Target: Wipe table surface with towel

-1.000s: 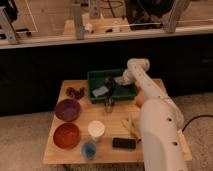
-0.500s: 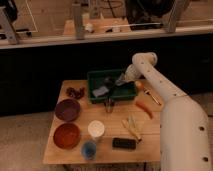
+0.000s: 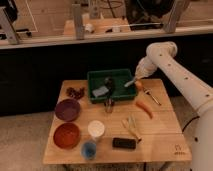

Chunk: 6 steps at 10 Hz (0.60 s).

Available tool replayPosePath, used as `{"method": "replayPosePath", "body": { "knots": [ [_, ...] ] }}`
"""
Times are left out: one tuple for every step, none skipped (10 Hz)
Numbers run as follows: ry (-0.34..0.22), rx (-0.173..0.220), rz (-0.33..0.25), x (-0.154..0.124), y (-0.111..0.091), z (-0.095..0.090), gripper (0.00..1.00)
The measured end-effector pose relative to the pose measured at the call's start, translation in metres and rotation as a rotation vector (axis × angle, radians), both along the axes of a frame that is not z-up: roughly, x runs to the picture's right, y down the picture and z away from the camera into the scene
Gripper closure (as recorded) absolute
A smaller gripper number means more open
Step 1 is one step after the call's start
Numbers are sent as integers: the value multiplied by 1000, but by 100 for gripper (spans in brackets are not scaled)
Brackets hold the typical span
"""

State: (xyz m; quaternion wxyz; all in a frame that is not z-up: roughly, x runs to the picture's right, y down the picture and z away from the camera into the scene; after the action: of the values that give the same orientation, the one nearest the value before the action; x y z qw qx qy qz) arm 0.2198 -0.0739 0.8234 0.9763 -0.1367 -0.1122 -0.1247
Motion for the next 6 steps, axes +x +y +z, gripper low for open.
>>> {"method": "replayPosePath", "body": {
  "knots": [
    [4, -8, -2, 6, 7, -17, 100],
    [11, -25, 5, 15, 19, -41, 100],
    [14, -51, 26, 21, 32, -59, 100],
    [20, -86, 50, 26, 48, -73, 100],
    [29, -131, 70, 32, 65, -86, 100],
    [36, -159, 81, 36, 77, -92, 100]
  ]
}}
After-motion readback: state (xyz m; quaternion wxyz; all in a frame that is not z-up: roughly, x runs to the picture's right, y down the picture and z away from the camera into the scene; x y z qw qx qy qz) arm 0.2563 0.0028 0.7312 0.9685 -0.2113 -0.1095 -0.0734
